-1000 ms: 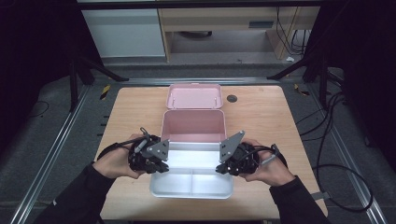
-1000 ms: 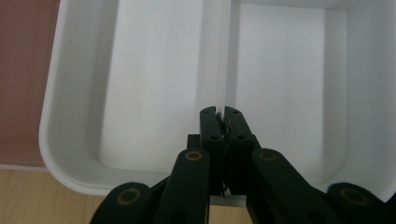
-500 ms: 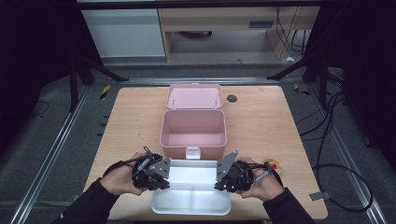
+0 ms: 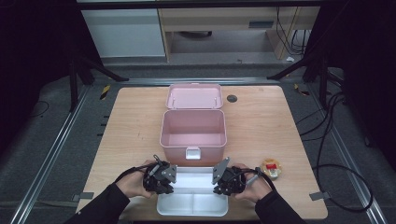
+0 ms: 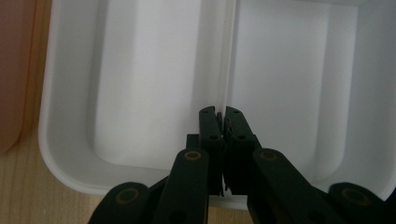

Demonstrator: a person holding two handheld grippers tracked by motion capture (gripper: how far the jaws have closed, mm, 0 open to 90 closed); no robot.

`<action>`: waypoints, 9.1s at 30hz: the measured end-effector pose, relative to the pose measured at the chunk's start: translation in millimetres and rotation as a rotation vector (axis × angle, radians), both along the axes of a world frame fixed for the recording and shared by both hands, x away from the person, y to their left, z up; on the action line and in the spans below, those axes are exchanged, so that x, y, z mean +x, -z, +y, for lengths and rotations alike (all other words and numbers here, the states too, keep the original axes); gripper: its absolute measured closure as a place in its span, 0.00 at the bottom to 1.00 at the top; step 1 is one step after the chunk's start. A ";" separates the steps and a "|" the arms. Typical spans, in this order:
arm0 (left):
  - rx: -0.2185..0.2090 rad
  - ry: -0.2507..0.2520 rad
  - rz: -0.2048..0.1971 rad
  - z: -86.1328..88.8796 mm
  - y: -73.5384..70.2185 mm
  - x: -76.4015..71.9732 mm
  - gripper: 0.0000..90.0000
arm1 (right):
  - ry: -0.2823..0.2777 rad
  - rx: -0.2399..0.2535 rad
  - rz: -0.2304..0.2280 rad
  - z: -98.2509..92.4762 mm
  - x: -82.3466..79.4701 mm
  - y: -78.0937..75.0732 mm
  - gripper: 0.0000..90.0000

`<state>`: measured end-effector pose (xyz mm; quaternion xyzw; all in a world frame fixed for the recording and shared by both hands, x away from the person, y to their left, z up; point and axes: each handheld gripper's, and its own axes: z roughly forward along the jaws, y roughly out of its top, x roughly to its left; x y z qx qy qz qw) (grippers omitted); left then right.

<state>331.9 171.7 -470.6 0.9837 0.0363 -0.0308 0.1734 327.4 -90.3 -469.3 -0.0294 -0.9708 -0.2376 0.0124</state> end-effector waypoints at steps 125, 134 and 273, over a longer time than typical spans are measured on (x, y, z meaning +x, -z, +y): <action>-0.327 -0.827 -0.185 114.2 12.4 33.5 0.23 | 0.786 0.288 -0.246 -89.2 84.9 -123.0 0.23; -0.332 -0.828 -0.187 114.8 11.9 33.5 0.23 | 0.742 0.295 -0.251 -59.8 105.4 -137.7 0.23; -0.350 -0.449 -0.186 66.4 -34.5 -0.9 0.42 | 0.409 0.261 -0.235 -60.8 10.8 -72.5 0.37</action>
